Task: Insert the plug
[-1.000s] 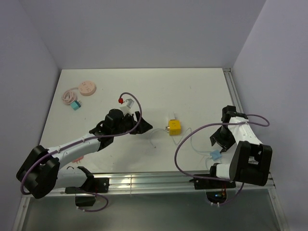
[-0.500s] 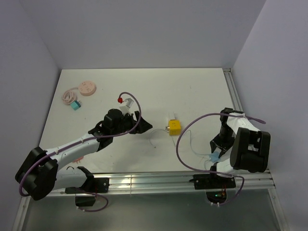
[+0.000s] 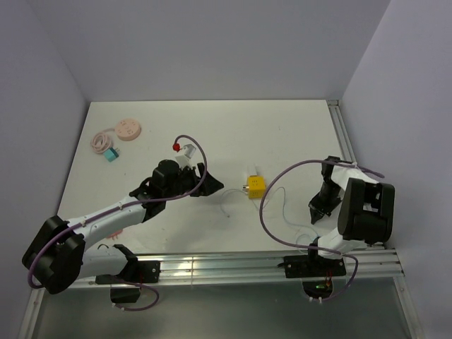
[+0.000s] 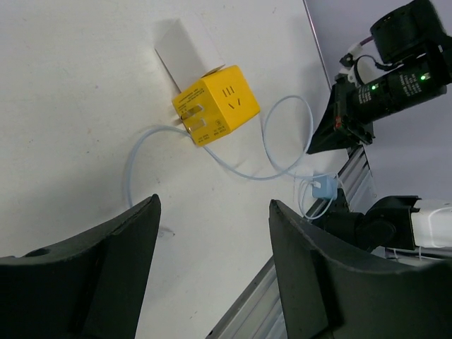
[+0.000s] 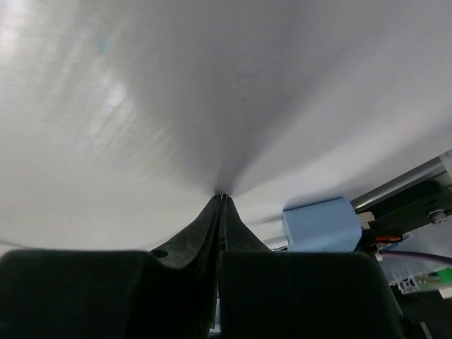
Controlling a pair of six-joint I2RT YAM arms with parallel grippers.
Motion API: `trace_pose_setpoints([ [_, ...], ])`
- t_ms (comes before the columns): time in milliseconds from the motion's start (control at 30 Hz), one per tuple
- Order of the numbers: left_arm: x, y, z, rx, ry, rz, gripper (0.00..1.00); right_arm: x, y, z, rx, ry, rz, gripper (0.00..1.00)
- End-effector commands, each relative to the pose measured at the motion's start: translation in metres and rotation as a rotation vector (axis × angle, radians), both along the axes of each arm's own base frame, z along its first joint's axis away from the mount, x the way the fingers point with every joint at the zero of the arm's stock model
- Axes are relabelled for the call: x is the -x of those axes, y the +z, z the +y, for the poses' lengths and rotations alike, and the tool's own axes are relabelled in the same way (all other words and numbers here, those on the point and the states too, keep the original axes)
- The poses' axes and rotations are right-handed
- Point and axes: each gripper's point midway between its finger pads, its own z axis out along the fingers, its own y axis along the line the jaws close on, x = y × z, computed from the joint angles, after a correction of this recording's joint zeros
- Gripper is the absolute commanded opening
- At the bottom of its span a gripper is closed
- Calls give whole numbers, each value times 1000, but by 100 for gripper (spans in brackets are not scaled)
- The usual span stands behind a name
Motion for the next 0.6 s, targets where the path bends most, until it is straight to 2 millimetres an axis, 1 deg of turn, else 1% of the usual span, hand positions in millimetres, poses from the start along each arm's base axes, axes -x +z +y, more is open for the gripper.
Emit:
trace_pose_setpoints([
  [0,-1,13,1,14,6,-36,68,-44,23,-20,86,23,-185,0],
  [33,-1,15,2,14,6,-39,68,-57,35,-24,103,33,-235,0],
  [67,-1,17,2,13,6,-43,68,-66,45,-25,109,38,-290,0],
  [133,-1,20,4,1,12,-47,68,-85,60,-23,102,55,-392,0],
  [200,-3,23,7,-17,27,-48,67,-97,75,-16,82,77,-476,0],
  [267,-3,27,7,-20,29,-57,67,-102,84,-12,87,109,-519,0],
  [300,-4,34,7,-11,31,-69,67,-105,88,-10,99,140,-529,0],
  [333,-4,35,7,-14,34,-68,66,-103,89,-12,120,150,-527,0],
  [367,-4,42,6,-5,34,-80,66,-102,90,-16,146,158,-517,0],
  [433,-3,47,4,6,38,-94,67,-91,89,-18,160,164,-473,1],
  [467,-4,51,2,23,37,-107,67,-86,89,-19,164,164,-462,15],
  [533,-4,53,-2,43,24,-111,67,-73,88,-18,160,149,-427,29],
  [567,-3,49,-5,44,14,-106,67,-68,87,-19,163,136,-413,43],
])
